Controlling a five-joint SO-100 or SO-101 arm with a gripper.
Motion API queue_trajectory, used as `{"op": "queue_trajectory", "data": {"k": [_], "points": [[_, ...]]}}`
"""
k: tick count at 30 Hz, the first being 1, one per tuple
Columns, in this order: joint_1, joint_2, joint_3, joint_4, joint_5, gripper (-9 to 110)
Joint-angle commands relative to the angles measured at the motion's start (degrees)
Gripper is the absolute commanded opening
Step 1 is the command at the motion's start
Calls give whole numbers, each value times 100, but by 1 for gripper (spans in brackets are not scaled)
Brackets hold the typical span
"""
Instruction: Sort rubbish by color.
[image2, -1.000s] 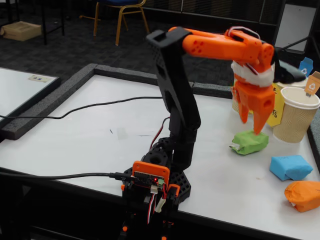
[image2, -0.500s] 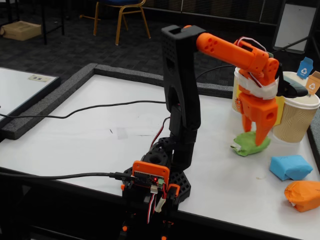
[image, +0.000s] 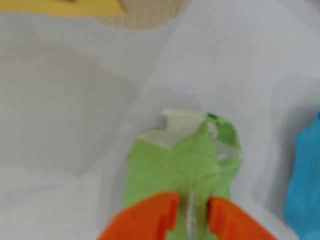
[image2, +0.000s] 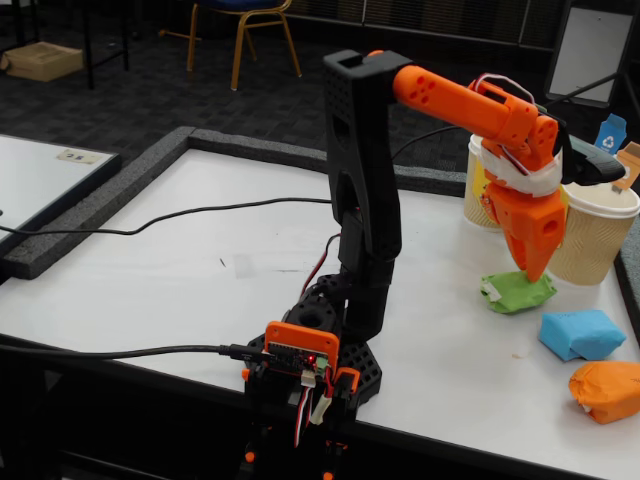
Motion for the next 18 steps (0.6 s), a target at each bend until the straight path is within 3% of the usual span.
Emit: {"op": "queue_trajectory", "data": {"k": [1, 12, 18], "points": [[141, 193, -844, 439, -97, 0], [132, 510, -2399, 2259, 167, 0], [123, 536, -2004, 2109, 167, 0]]}}
